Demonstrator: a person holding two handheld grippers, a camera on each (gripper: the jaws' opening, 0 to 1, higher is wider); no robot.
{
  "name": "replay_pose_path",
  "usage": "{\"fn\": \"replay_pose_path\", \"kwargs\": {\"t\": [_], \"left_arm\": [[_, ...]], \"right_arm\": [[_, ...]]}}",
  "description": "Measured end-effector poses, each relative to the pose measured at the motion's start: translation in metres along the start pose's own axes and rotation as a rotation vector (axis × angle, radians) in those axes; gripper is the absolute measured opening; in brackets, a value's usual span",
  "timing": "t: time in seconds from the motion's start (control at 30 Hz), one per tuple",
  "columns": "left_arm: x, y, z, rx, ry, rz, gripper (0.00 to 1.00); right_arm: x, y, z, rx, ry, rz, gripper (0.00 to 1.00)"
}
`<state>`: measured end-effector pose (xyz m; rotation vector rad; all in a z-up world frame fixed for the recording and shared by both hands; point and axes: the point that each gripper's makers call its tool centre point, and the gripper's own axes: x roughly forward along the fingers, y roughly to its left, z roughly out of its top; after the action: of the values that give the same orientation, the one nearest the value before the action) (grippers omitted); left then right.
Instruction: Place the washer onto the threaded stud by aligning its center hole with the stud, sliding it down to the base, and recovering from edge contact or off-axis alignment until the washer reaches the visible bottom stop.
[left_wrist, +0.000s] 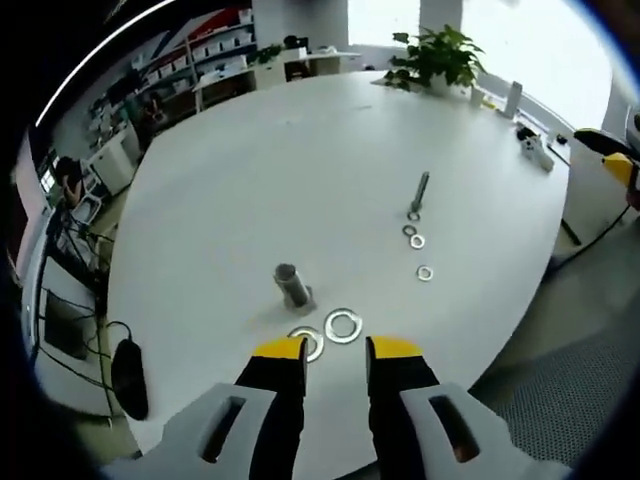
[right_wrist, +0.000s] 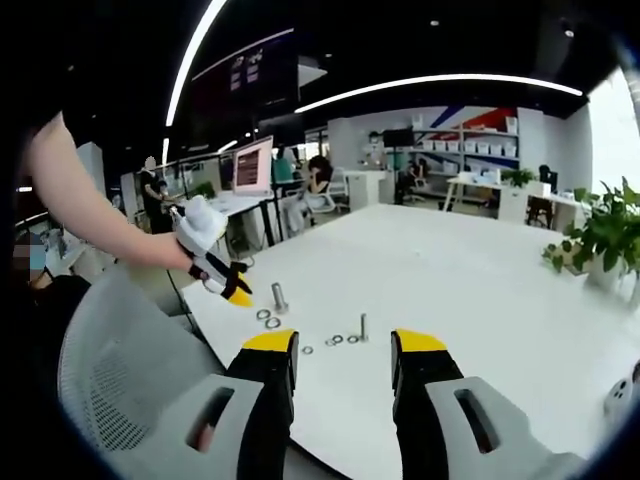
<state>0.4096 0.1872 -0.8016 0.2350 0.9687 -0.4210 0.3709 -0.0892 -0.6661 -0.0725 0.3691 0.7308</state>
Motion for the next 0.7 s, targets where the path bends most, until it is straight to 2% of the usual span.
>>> {"fn": "replay_pose_path", "kwargs": {"t": [0.07, 0.27, 0.4, 0.63, 0.7], "left_arm": [[0.004, -0.003, -0.006, -0.080, 0.028, -0.034, 0.23], [0.013, 0.010, -0.011, -0.003, 0.086, -0.022, 0.25], [0.020, 0.010, -0.023, 0.055, 0.170, -0.043, 0.25], [0.033, 0.013, -0.023, 0.142, 0.215, -0.050, 0.25], [0.035, 0.013, -0.022, 0.141, 0.224, -0.056, 0.25]], "right_arm": [[0.000, 0.000, 0.000, -0.002, 0.001, -0.001, 0.39], [-0.001, -0.003, 0.001, -0.005, -0.006, -0.018, 0.39], [-0.002, -0.004, 0.001, -0.005, -0.006, -0.024, 0.39], [-0.002, -0.005, 0.000, -0.009, -0.002, -0.031, 0.39], [-0.002, -0.006, -0.002, -0.008, 0.004, -0.032, 0.39]]}}
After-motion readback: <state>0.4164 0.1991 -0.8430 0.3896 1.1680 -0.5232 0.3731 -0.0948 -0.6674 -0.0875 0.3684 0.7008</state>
